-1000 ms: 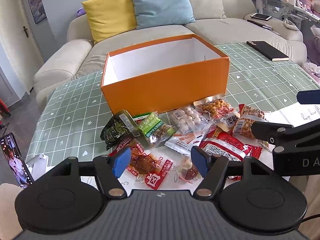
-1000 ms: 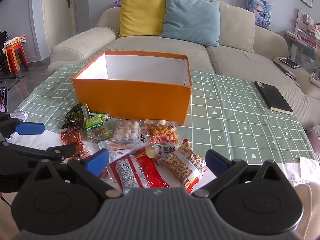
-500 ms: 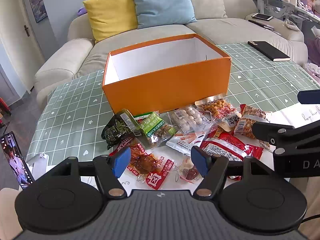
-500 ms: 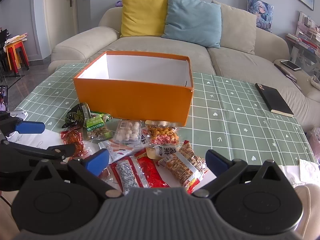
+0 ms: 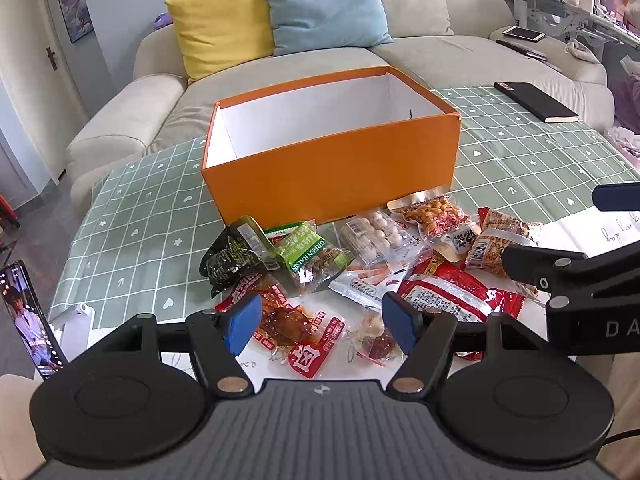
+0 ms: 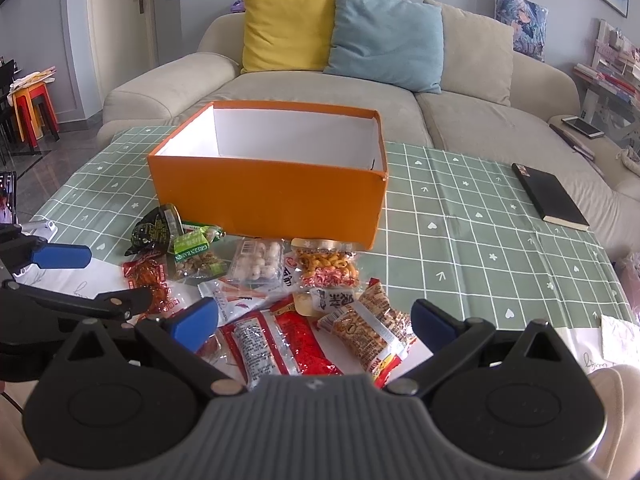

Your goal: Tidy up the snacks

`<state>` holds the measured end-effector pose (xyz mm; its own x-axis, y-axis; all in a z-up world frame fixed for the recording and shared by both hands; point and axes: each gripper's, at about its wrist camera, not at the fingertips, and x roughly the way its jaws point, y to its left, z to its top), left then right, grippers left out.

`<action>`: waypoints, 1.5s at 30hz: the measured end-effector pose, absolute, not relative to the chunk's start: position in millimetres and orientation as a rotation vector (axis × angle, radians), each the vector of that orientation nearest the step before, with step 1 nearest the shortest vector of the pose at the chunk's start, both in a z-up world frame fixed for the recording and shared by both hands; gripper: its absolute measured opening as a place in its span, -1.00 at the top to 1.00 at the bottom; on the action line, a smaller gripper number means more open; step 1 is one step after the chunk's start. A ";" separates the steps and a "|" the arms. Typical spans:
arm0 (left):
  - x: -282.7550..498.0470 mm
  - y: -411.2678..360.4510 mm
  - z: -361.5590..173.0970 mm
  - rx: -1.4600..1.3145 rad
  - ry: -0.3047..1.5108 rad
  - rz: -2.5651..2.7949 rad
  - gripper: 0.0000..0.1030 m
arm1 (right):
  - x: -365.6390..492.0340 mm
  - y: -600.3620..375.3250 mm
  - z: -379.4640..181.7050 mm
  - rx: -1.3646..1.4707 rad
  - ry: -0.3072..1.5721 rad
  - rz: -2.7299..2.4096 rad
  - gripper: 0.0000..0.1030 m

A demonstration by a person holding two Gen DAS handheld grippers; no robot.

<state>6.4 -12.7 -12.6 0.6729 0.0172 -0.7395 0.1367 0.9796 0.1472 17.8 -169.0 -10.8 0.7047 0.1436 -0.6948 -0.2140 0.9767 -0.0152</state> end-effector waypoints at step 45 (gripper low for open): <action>50.4 -15.8 -91.5 0.115 1.008 -0.291 -0.13 | 79.7 -184.5 -110.3 -0.387 0.793 0.168 -0.34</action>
<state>50.4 -15.8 -91.5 0.4984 -0.1875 -0.8464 0.2927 0.9554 -0.0393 79.7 -184.5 -110.3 0.6932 0.0025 -0.7208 -0.2894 0.9168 -0.2751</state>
